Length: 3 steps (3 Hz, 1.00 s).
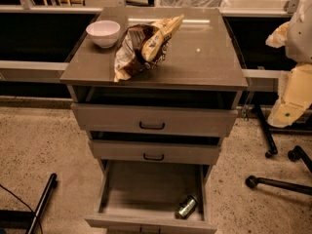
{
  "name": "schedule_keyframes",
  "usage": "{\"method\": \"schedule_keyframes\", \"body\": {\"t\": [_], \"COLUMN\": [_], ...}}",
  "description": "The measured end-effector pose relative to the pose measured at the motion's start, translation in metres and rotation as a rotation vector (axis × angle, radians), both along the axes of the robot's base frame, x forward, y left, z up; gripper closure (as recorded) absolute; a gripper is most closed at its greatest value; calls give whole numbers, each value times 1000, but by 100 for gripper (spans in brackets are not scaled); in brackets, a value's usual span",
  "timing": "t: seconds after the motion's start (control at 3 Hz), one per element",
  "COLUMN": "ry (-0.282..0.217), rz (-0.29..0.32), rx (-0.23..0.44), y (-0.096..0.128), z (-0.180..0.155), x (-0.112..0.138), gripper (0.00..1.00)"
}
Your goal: Pick green can from bottom drawer and place on counter
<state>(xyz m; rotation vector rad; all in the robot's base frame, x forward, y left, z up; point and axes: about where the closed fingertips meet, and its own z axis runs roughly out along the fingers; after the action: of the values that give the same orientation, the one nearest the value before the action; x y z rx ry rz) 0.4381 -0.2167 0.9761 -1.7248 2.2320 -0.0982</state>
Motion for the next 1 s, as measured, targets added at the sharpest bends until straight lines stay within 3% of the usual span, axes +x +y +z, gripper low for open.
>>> {"method": "schedule_keyframes", "body": {"t": [0.33,0.67,1.0], "ry": [0,62,169], "rz": [0,40,99], "rx": [0,41,103], "y": [0,7,18], "z": [0,-36,-120], "x": [0,6,5], "gripper": [0,0,0]}}
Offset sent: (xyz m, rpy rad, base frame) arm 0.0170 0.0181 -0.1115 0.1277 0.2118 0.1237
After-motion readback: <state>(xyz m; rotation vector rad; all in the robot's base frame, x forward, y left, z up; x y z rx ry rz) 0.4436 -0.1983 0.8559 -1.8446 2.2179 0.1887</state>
